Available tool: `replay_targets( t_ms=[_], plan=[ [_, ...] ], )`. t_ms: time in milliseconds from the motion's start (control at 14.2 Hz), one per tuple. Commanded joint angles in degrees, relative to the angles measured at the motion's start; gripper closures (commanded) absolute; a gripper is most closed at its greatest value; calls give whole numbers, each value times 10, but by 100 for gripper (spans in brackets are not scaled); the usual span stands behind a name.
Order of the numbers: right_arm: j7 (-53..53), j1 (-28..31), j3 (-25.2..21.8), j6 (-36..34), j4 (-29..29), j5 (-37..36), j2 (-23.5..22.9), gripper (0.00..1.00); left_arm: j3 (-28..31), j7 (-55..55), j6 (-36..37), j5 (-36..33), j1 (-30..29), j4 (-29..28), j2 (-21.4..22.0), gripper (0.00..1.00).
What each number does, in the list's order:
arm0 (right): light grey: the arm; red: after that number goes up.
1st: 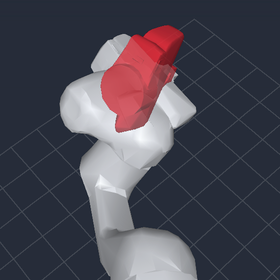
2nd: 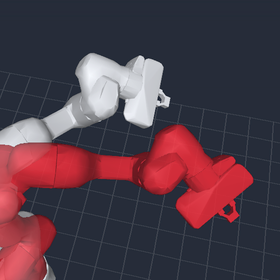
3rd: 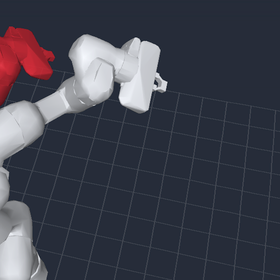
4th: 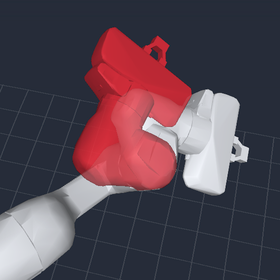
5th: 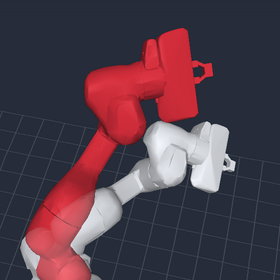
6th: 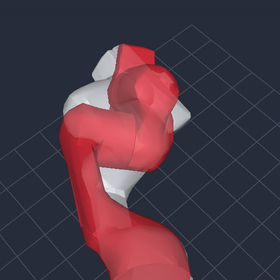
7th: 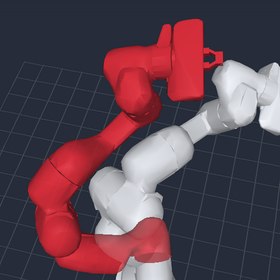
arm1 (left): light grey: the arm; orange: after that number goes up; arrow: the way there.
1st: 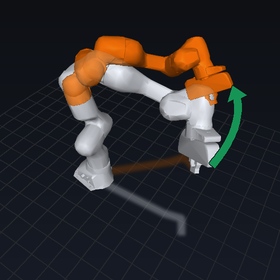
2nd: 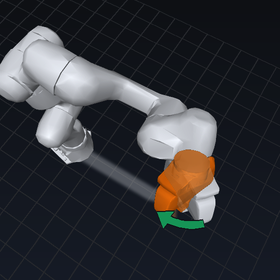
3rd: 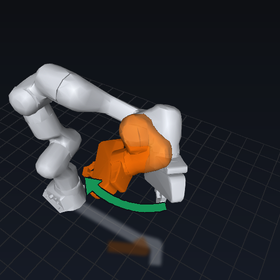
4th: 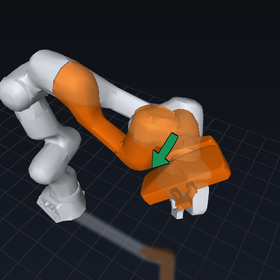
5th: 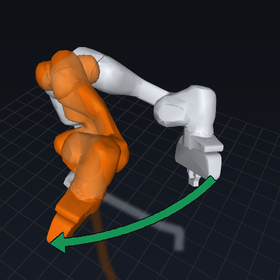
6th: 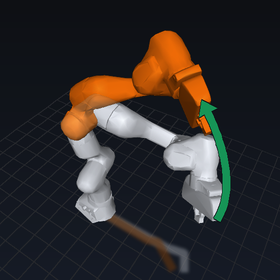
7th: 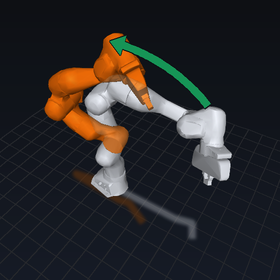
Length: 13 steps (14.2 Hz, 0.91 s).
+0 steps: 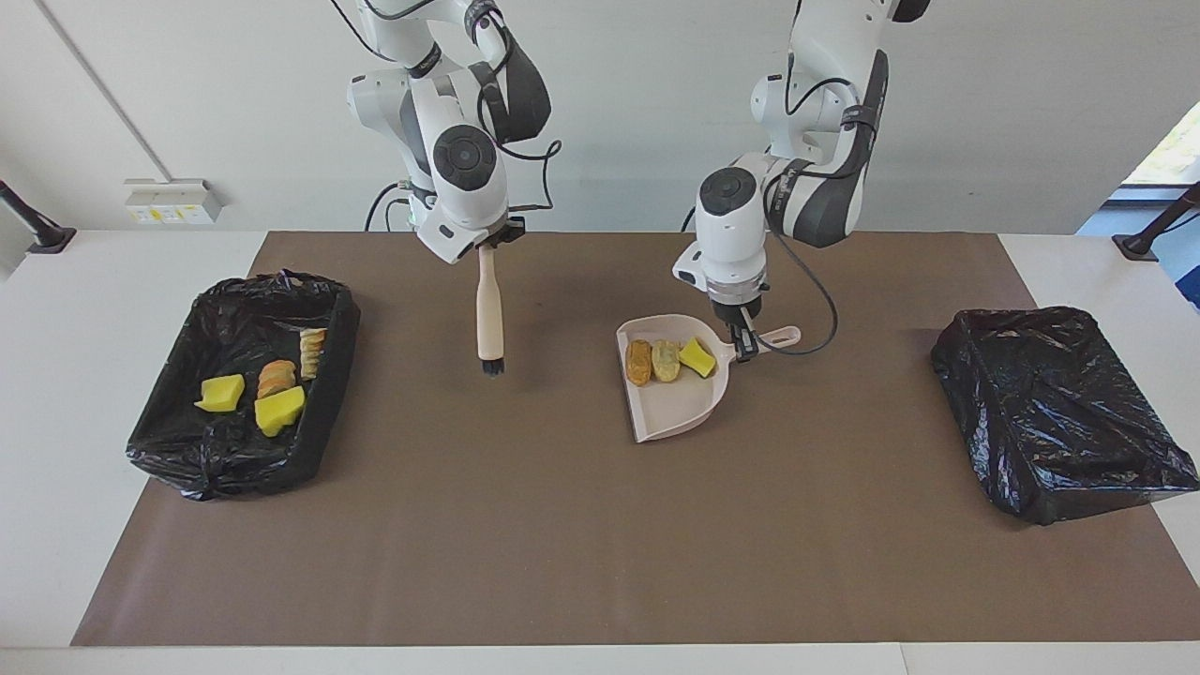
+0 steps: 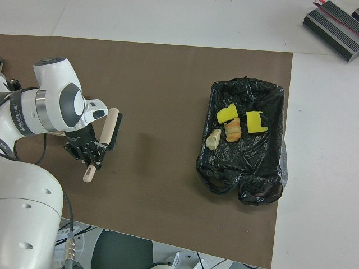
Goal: Sweep and dump trash in bin
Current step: 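Carry the loaded dustpan with the left gripper to the bin near it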
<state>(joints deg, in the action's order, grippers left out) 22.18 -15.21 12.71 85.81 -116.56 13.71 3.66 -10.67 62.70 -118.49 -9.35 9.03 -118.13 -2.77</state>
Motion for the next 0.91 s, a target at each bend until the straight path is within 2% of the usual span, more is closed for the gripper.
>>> replay_targets(
  t_ms=[0,281,421,491,632,842],
  plan=[
    [36,-40,2,56,-52,37,38,100,68,100,-10,38,-1,-26,46,100],
    [123,-122,2,142,-78,66,26,100,199,217,-10,55,-1,12,50,100],
    [147,-153,2,169,-82,66,6,100,283,232,-10,99,-2,45,41,100],
    [149,-159,2,179,-84,67,0,100,321,245,-7,125,-2,67,25,100],
    [146,-169,2,195,-97,66,-2,100,372,316,-6,132,-3,119,-7,100],
    [149,-191,2,226,-102,66,-33,100,442,430,39,134,-20,249,-103,100]
  ],
)
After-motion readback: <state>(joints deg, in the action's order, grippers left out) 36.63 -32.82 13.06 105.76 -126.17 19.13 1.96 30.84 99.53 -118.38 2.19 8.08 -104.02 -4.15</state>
